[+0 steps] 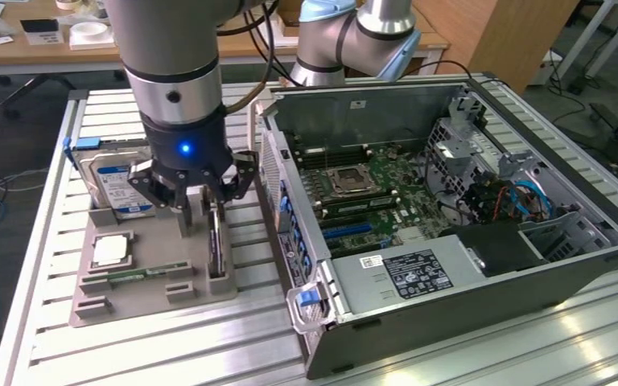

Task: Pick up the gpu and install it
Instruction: 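Pick up the gpu and move the gpu toward the slot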

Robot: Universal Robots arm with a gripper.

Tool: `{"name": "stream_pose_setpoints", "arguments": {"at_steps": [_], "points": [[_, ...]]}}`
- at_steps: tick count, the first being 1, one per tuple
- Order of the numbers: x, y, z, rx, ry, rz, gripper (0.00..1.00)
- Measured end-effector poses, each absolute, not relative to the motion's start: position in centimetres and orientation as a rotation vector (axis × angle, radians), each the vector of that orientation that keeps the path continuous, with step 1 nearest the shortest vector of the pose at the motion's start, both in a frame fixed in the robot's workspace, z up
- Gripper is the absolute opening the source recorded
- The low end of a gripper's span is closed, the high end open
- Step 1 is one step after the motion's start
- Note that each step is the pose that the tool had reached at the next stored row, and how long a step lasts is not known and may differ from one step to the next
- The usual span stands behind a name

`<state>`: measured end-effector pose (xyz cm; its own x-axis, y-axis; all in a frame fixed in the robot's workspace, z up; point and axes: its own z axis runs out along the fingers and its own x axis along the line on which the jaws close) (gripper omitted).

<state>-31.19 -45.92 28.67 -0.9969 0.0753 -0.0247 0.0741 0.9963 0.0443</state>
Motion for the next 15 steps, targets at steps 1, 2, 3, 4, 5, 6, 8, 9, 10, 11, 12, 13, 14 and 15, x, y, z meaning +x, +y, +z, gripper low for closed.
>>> {"name": "stream_pose_setpoints", "arguments": {"at_steps": [1,2,3,4,5,6,8,9,10,11,12,13,14,15], "points": [[-31.2,-45.9,28.6,0.116,3.112,0.067,0.47],[-31.2,-45.9,28.5,0.117,3.112,0.067,0.47],[-31.1,-45.9,28.4,0.117,3.112,0.067,0.47],[-31.1,-45.9,28.4,0.117,3.112,0.067,0.47],[-31.0,-45.9,28.3,0.117,3.112,0.068,0.47],[-31.0,-45.9,28.3,0.117,3.112,0.068,0.47],[-31.0,-45.9,28.0,0.117,3.112,0.068,0.47],[-31.0,-45.9,27.8,0.117,3.112,0.067,0.47],[-31.0,-45.9,27.6,0.116,3.112,0.068,0.47],[-31.0,-45.9,27.4,0.116,3.112,0.068,0.47],[-30.9,-45.9,27.3,0.116,3.112,0.067,0.47],[-30.9,-45.9,27.1,0.116,3.112,0.068,0.47],[-30.9,-45.9,27.0,0.116,3.112,0.067,0.47],[-30.8,-45.9,26.9,0.116,3.112,0.067,0.47]]}}
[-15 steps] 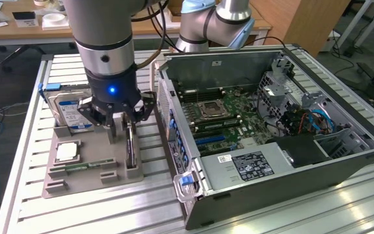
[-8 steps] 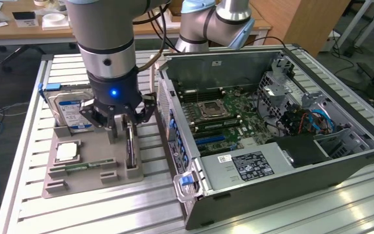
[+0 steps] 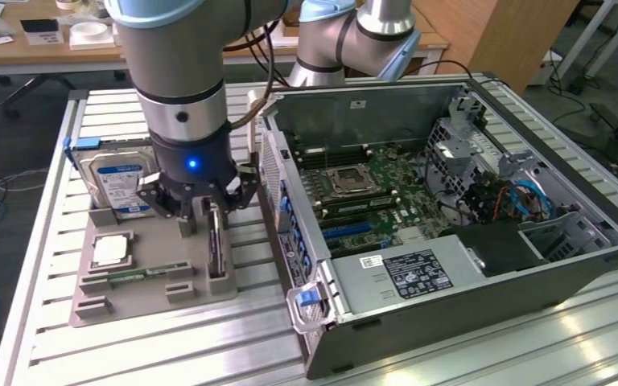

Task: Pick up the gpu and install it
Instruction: 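Pick up the gpu and move the gpu toward the slot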

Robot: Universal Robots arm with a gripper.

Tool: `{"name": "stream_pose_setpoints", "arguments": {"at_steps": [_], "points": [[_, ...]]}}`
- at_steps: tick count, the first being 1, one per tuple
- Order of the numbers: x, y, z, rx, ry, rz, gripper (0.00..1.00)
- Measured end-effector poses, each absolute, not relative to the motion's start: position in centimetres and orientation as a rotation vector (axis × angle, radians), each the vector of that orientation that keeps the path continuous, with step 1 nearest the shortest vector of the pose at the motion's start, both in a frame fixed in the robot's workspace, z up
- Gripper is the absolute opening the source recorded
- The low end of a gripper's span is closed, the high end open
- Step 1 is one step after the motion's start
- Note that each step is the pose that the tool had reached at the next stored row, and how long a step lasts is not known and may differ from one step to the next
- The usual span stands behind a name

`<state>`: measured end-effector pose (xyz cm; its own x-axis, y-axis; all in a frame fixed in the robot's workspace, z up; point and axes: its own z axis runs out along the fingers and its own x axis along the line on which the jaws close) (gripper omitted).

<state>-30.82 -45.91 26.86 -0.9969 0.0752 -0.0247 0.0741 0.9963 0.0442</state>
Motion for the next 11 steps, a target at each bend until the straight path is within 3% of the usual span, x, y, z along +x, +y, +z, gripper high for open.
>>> {"name": "stream_pose_setpoints", "arguments": {"at_steps": [11], "points": [[-30.5,-45.6,25.3,0.117,3.112,0.067,0.47]]}}
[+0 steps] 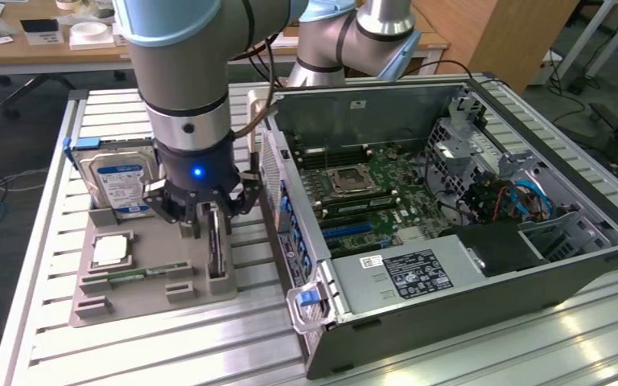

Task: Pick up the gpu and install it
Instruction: 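Pick up the gpu and move the gpu toward the slot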

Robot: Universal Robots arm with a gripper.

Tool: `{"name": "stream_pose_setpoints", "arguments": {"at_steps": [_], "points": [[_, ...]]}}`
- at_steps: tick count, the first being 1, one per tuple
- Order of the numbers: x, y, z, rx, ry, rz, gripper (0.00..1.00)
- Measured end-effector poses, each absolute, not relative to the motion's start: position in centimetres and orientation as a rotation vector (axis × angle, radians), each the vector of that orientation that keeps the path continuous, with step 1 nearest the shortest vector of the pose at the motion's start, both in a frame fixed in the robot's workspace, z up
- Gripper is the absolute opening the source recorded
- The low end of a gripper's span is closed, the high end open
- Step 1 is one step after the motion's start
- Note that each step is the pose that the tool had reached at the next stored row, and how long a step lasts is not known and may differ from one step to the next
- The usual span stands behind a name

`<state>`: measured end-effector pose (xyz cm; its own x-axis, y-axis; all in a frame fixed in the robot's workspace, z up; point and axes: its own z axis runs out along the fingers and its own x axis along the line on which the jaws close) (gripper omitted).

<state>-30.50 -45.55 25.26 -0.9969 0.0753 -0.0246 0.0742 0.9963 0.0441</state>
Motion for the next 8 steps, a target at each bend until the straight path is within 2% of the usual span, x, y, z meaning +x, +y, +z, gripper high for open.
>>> {"name": "stream_pose_setpoints", "arguments": {"at_steps": [8], "points": [[-30.5,-45.0,23.9,0.116,3.112,0.068,0.47]]}}
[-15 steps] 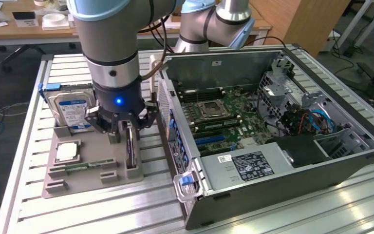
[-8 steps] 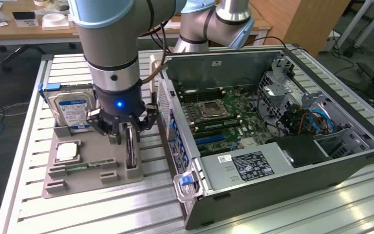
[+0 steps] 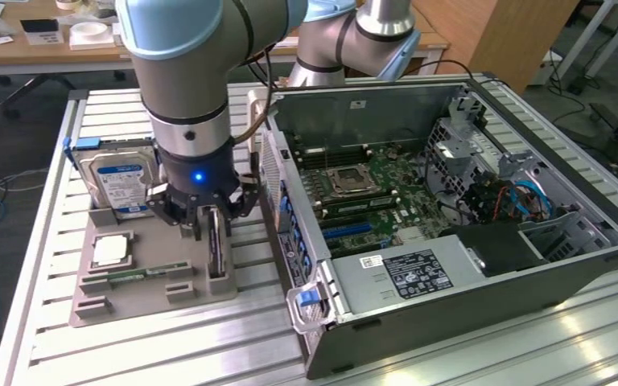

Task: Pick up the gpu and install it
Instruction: 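Pick up the gpu and move the gpu toward the slot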

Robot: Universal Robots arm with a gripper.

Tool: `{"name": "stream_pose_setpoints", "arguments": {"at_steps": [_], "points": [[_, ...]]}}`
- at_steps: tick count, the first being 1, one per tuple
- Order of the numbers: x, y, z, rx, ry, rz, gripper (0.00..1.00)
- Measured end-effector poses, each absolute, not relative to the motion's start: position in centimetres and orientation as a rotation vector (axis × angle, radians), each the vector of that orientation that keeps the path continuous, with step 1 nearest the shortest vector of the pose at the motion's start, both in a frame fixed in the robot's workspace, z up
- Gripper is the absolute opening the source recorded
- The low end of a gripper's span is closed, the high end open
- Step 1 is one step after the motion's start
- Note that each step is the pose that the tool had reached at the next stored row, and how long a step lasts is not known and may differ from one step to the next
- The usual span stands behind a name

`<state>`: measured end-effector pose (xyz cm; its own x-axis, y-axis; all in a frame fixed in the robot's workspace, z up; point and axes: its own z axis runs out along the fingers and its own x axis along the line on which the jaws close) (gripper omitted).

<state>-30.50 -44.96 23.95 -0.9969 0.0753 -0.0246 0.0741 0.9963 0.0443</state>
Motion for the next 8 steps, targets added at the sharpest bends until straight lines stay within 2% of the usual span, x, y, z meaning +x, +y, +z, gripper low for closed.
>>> {"name": "stream_pose_setpoints", "arguments": {"at_steps": [8], "points": [[-30.50,-44.26,23.03,0.117,3.112,0.068,0.47]]}}
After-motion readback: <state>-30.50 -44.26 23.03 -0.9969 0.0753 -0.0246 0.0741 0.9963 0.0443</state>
